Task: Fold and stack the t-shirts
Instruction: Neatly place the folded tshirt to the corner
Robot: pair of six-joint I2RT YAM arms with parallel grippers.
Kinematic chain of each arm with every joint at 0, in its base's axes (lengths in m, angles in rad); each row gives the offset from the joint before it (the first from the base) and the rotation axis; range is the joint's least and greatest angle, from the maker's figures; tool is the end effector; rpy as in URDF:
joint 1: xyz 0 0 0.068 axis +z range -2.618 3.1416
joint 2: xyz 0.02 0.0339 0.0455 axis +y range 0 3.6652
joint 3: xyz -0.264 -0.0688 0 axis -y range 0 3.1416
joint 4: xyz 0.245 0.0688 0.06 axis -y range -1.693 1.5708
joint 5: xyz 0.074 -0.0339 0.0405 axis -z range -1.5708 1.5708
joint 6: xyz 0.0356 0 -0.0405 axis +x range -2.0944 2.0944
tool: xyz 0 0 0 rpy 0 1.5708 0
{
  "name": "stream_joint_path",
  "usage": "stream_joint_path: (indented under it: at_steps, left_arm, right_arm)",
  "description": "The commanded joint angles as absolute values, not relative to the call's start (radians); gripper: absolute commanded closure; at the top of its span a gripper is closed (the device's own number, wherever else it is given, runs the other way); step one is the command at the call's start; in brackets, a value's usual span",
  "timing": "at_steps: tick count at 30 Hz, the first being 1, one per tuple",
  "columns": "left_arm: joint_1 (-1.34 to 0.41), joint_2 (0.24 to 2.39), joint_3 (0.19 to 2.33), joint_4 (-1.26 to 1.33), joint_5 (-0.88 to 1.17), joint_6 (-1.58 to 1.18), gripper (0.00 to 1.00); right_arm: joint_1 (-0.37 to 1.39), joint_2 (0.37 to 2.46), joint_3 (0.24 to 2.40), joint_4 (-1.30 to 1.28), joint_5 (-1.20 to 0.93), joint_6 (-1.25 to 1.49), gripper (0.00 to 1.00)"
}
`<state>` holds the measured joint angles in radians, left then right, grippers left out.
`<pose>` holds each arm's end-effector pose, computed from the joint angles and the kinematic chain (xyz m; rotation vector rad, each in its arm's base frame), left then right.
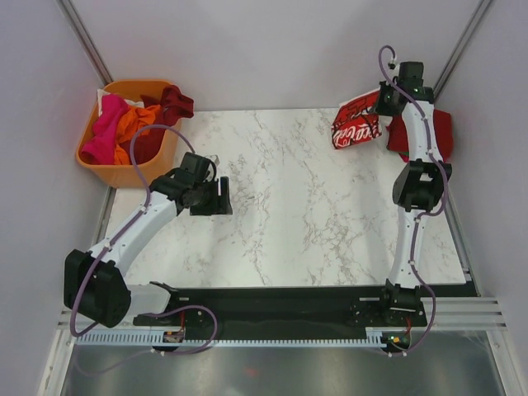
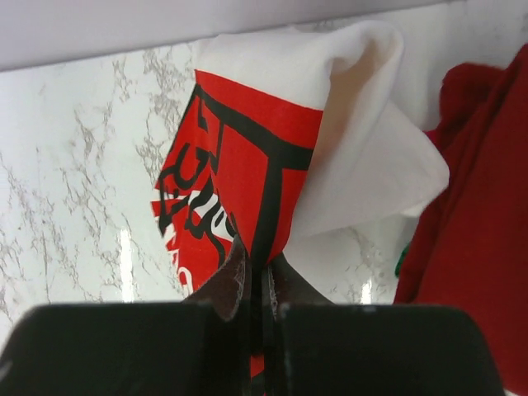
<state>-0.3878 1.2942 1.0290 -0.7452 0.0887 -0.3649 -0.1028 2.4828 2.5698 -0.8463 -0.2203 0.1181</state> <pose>0.2379 -0.1006 0.2684 0.0636 2.6252 -0.3861 0.5444 -0.0483 0.2813 0.1461 2.3174 0.2641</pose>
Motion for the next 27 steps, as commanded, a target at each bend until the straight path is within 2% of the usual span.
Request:
stream_joint_path:
  at_steps: [1,9,17,25,27]
  left_arm:
    - [-0.383,1.302,1.020,-0.713,0.106,-0.339,0.27]
    - [-0.383,1.307,1.014,-0.713,0.100,-0.341,0.27]
    - [-0.388,1.313,1.012,-0.713,0.083,-0.342,0.27]
    - [-0.393,1.327,1.009,-0.713,0.081,-0.341,0.27]
    - [-0.400,1.328,1.011,-0.713,0.083,-0.341,0.27]
  right_arm:
    - [-0.142,2.419,2.657,-0.740,-0.288,0.109,1.00]
    - [-0.175,2.332,2.652,-0.586,-0.390,0.106,1.00]
    - [-0.322,2.250,2.632,-0.368,-0.497,0.273,1.00]
    - [-0.504,2.198,2.328,-0.278,-0.548,0.337,1.00]
    - [-0.561,2.218,2.231,-0.178,-0.637,0.441,1.00]
